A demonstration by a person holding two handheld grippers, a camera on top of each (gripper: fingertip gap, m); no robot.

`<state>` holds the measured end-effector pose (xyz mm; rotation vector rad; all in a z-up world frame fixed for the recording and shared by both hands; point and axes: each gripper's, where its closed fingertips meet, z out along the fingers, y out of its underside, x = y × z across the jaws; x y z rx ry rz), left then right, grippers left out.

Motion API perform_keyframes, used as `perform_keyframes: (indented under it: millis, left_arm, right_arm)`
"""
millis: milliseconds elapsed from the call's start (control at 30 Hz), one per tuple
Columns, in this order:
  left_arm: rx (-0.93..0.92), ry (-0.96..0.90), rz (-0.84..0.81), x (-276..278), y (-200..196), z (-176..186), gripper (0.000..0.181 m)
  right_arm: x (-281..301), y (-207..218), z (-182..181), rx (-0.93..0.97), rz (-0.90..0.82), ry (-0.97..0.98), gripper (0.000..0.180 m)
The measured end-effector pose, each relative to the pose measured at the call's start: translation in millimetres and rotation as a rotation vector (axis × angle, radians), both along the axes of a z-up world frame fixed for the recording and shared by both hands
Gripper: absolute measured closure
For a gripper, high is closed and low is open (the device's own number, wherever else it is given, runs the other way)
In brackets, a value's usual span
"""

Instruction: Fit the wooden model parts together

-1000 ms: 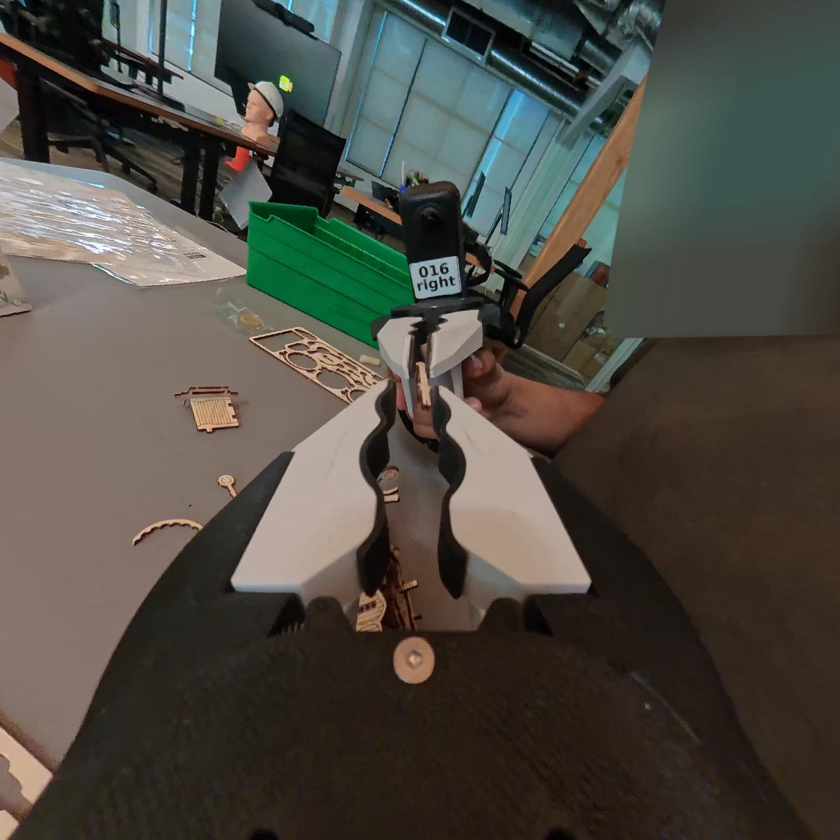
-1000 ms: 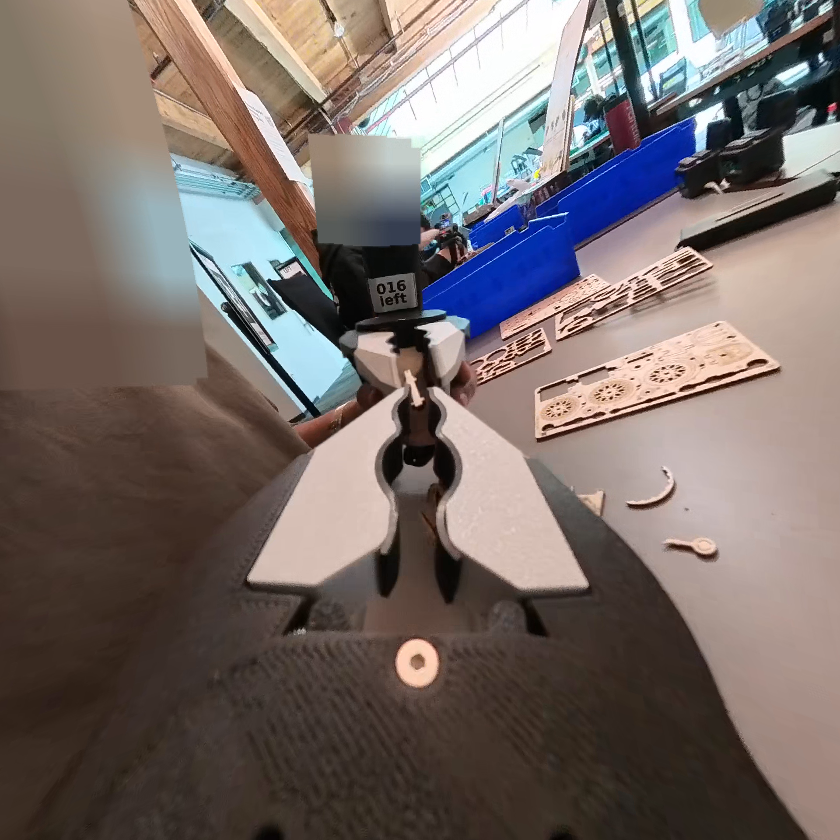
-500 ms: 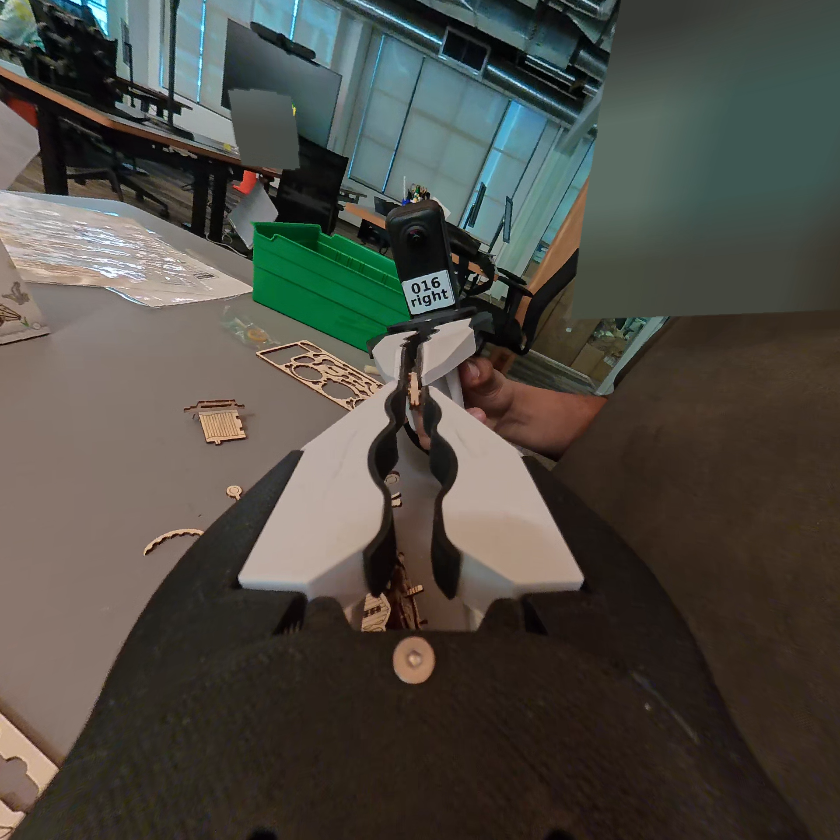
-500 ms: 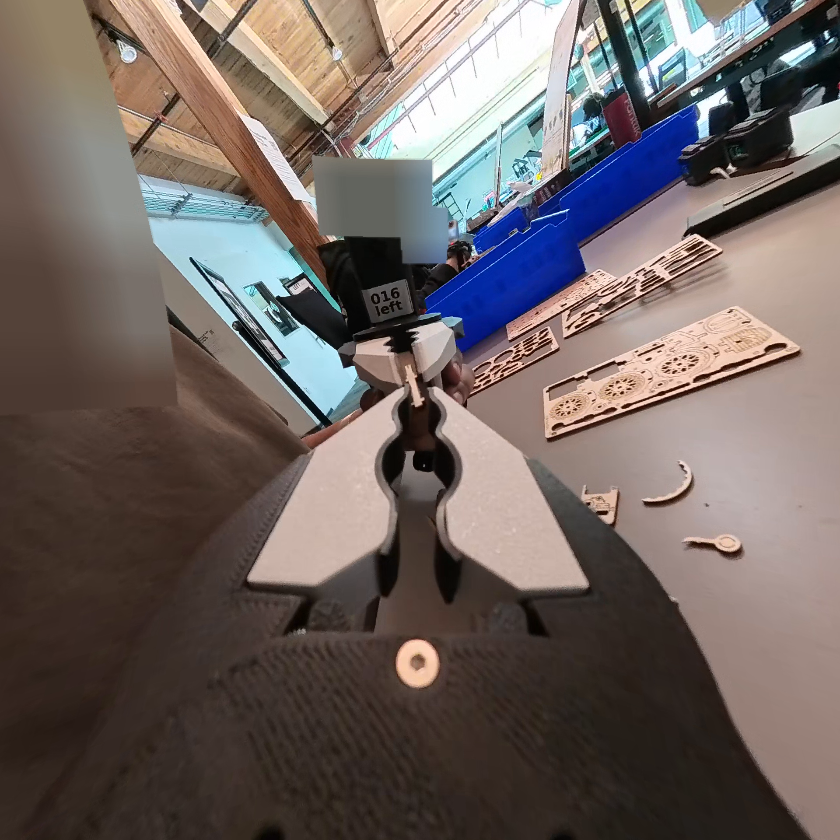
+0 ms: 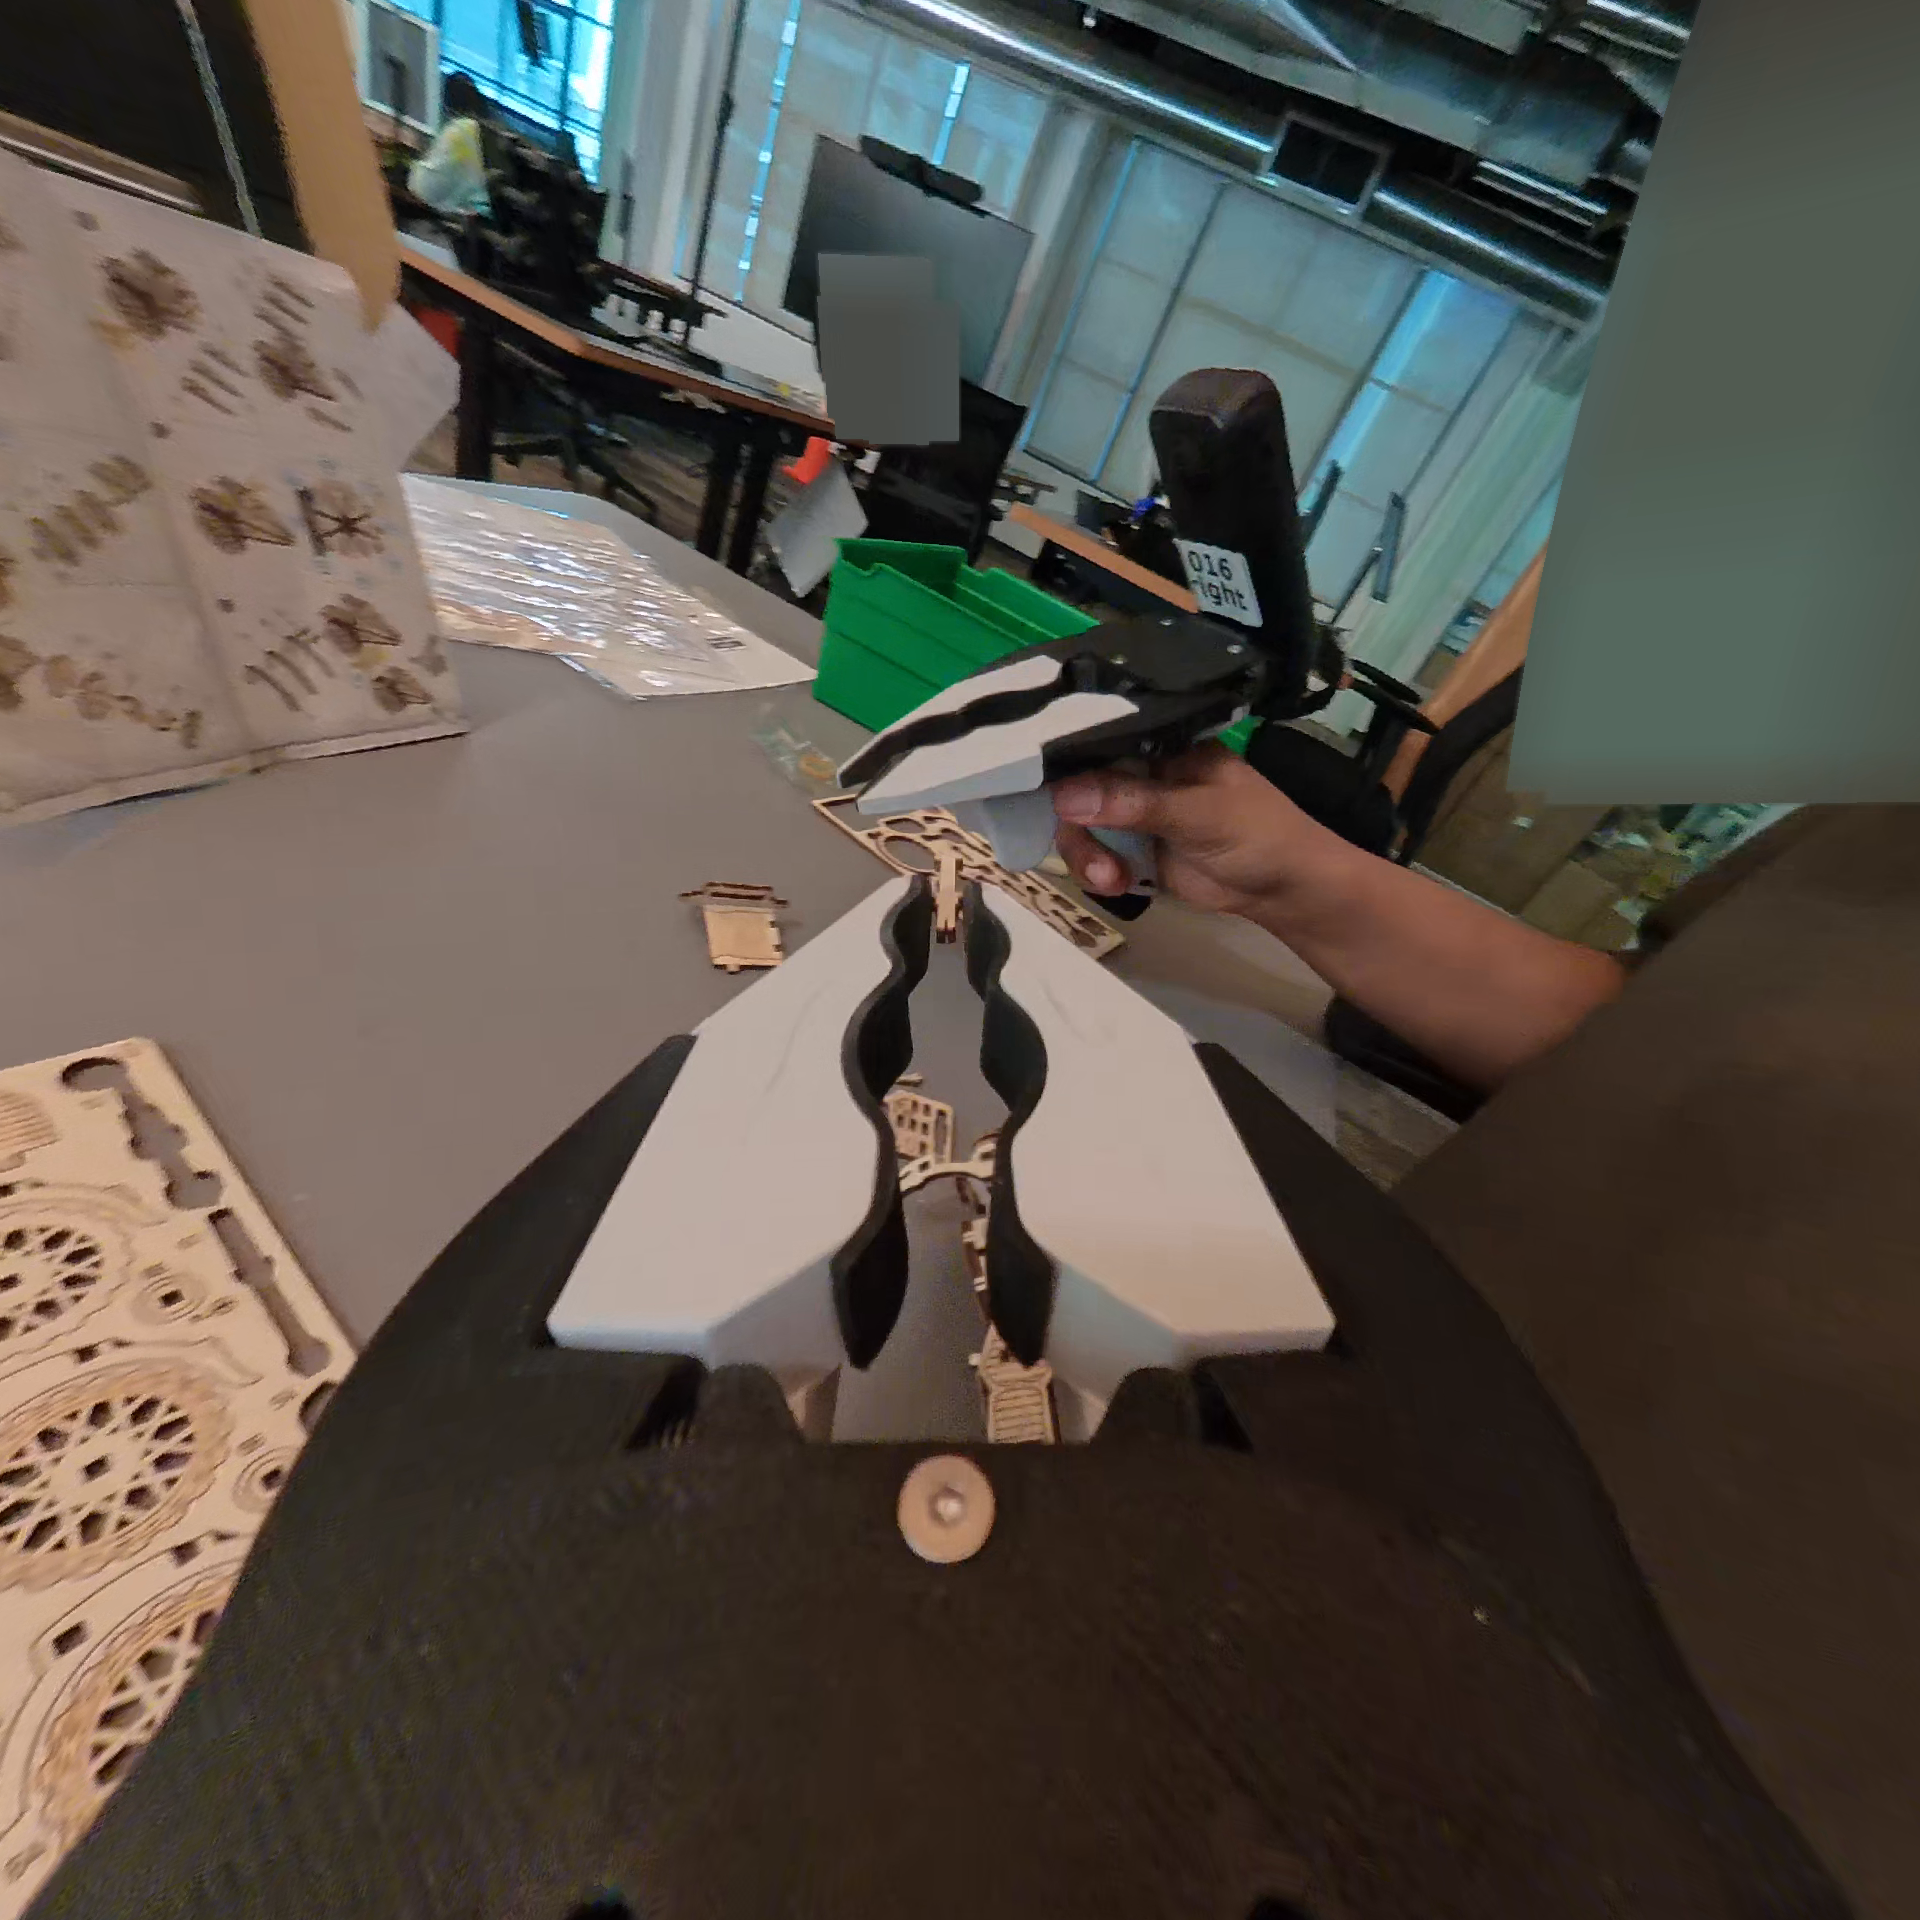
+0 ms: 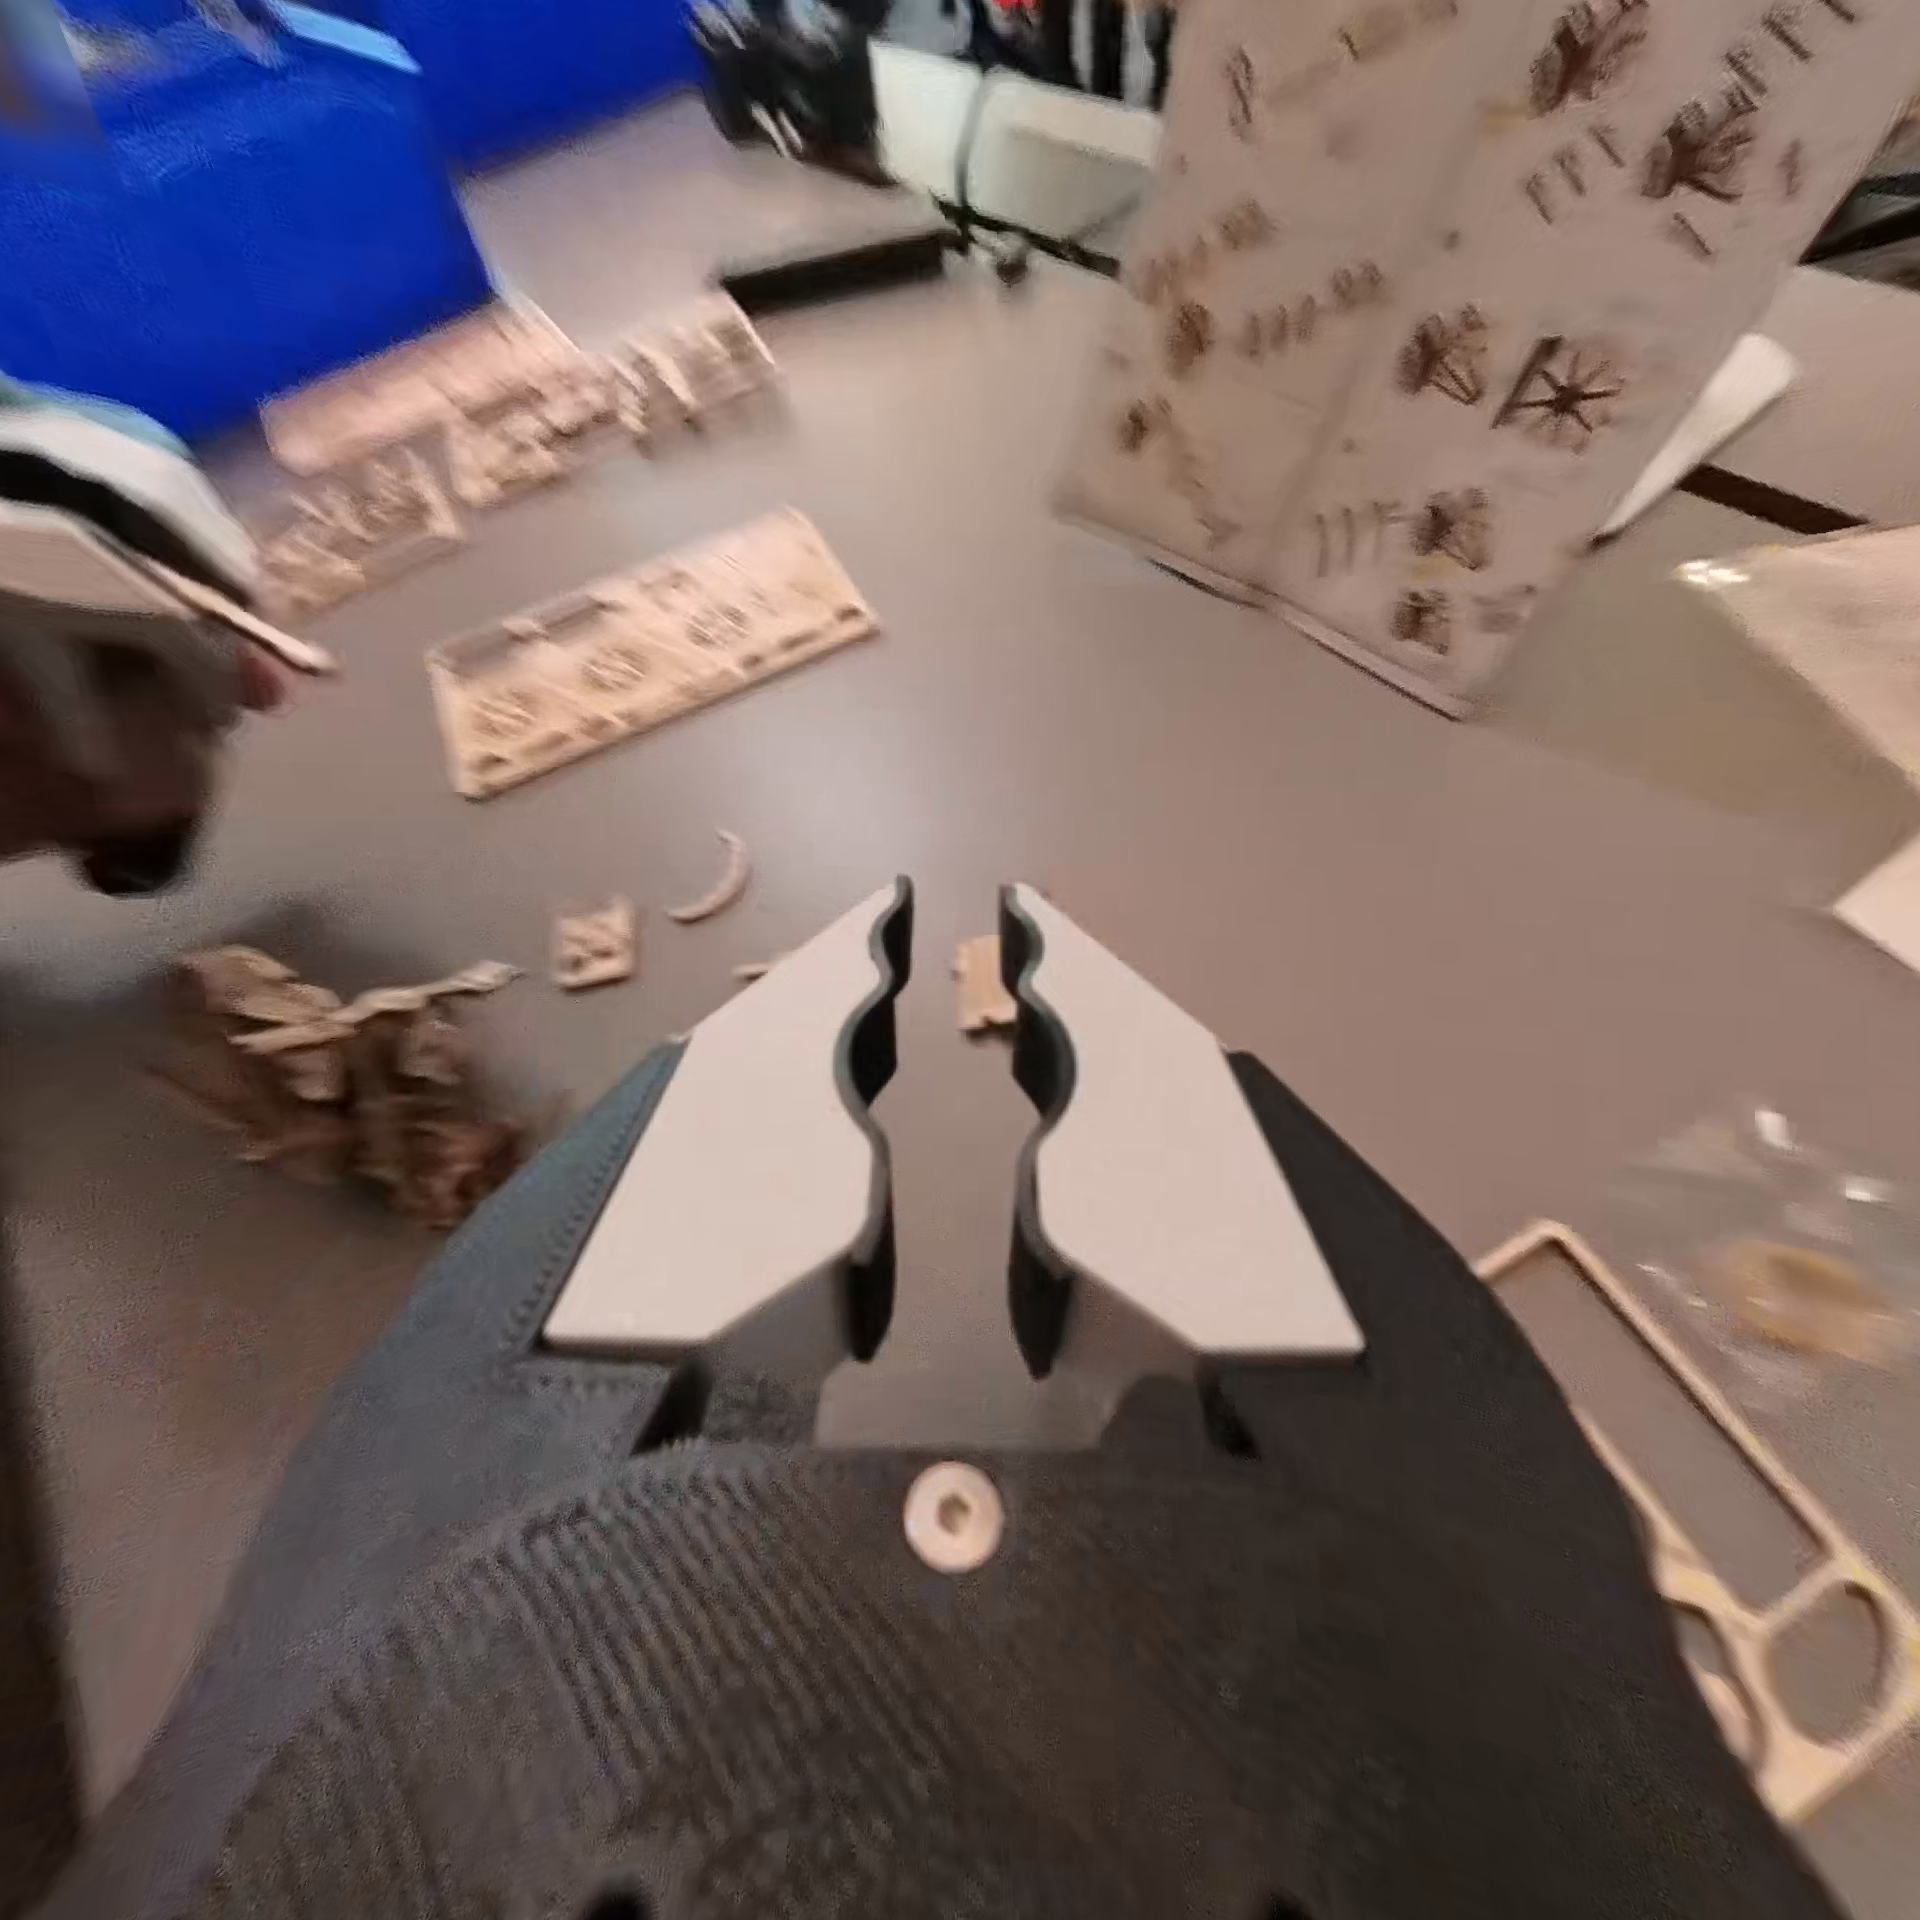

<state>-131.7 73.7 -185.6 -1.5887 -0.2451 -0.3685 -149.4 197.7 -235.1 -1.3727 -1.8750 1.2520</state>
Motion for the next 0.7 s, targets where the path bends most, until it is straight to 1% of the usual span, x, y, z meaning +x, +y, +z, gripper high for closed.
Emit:
perform_keyframes:
  millis: [200,300,400,467,500,533,567,667,700]
  left_arm:
    - [-0.028,-0.013,0.040,-9,-1,-9,0.177]
    - [-0.049,0.004,0.068,-14,-2,-13,0.177]
    - [-0.057,0.029,0.097,-18,-4,-14,0.177]
    - [-0.057,0.062,0.133,-23,-7,-13,0.178]
    - [-0.060,0.094,0.159,-26,-8,-12,0.178]
    - [-0.065,0.141,0.192,-28,-10,-10,0.178]
    - [-0.072,0.198,0.224,-30,-11,-7,0.178]
    - [-0.113,0.361,0.278,-27,-10,3,0.178]
    - [-0.132,0.389,0.285,-24,-8,6,0.177]
  right_arm:
    - [-21,5,-39,0.288,-0.033,-0.069,0.169]
    - [-26,9,-55,0.382,-0.032,-0.135,0.167]
    - [-29,9,-67,0.369,-0.036,-0.191,0.176]
    - [-32,7,-54,0.298,-0.057,-0.129,0.177]
    - [-34,3,-42,0.222,-0.059,-0.085,0.177]
    - [-35,-2,-28,0.099,-0.057,-0.039,0.177]
    - [-35,-10,-11,-0.078,-0.051,-0.002,0.178]
    - [-28,-30,39,-0.788,0.034,0.023,0.178]
    - [-25,-32,49,-0.972,0.061,0.015,0.178]
